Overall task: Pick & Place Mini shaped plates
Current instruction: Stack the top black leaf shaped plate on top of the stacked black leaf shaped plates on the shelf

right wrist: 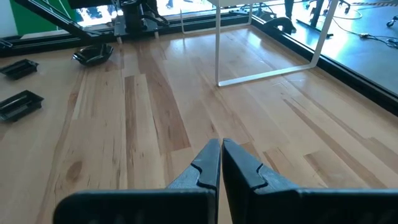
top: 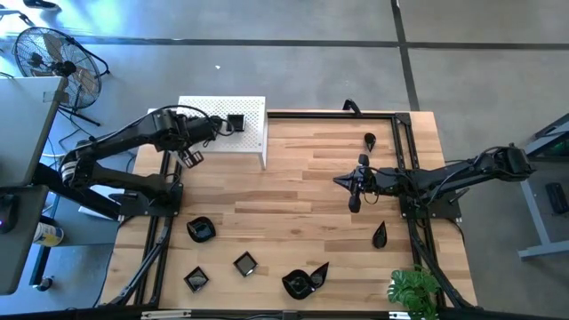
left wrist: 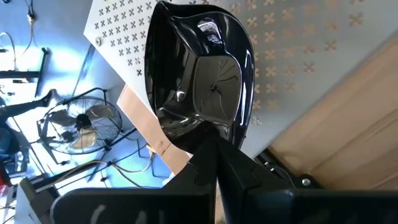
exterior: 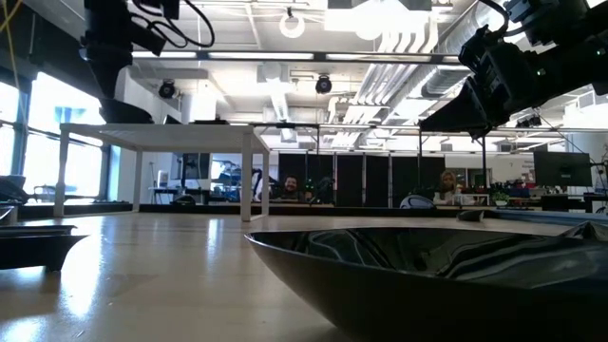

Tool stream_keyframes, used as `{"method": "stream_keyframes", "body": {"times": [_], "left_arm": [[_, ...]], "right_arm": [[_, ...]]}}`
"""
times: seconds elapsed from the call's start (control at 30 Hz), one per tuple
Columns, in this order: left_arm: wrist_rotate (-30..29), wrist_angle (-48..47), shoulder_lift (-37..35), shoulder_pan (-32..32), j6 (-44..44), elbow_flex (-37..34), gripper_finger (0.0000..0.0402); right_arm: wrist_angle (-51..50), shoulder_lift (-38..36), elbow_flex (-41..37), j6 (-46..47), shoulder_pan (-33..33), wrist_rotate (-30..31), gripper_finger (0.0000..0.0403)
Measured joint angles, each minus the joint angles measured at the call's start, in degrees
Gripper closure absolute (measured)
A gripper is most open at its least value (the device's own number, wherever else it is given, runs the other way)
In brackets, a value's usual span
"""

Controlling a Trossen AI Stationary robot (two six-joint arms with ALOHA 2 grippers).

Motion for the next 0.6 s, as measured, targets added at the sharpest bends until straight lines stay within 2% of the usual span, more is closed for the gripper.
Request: {"method": "stream_keyframes", "body": {"times": [0.3,0.6], "left_arm": [[-0.74,3.42,0.02,-0.01,-0.08,-5.85,0.0401],[-4.52,2.67,0.02,-0.02,1.23,-3.22,0.0401]], "right_arm": [[0.0,0.0,0.0,0.01,-0.01,-0.48,0.0396],[0.0,-0.02,0.0,0.01,0.01,-1.16,0.0396]]}}
